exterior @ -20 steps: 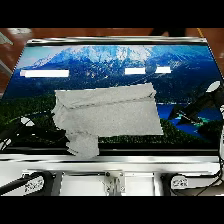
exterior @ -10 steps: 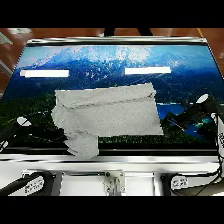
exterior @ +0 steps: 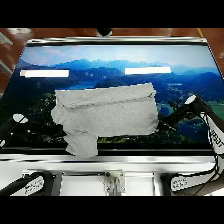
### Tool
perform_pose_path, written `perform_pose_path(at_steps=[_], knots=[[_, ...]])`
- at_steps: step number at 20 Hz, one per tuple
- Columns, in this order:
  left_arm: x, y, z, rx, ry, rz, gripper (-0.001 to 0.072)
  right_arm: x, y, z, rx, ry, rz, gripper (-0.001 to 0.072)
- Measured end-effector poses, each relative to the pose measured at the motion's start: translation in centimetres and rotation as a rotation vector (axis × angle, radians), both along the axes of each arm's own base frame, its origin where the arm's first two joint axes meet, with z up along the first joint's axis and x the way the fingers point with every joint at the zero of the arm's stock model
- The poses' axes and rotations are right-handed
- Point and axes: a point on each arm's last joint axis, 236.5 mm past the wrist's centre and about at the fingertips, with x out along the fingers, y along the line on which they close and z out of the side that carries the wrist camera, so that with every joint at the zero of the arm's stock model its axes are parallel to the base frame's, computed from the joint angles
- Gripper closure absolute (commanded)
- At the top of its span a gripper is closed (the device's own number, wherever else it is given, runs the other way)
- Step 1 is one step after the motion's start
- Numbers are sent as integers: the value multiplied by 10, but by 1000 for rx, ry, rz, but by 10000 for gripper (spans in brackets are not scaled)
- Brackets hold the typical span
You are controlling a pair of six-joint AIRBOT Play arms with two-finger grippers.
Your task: Fold the shirts.
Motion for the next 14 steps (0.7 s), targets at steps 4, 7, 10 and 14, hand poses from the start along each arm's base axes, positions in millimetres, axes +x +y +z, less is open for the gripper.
perform_pose_path(at_steps=[4, 7, 10, 14], knots=[[42, 7, 41, 31, -169, -38, 672, 35, 15, 31, 18, -207, 31, 652], [73, 12, 75, 55, -288, -44, 672, 79, 27, 56, -11, -395, 52, 653], [108, 19, 108, 72, -411, -10, 673, 127, 35, 83, -69, -587, 54, 653], [153, 28, 126, 75, -509, 60, 673, 183, 27, 107, -164, -759, 14, 653]])
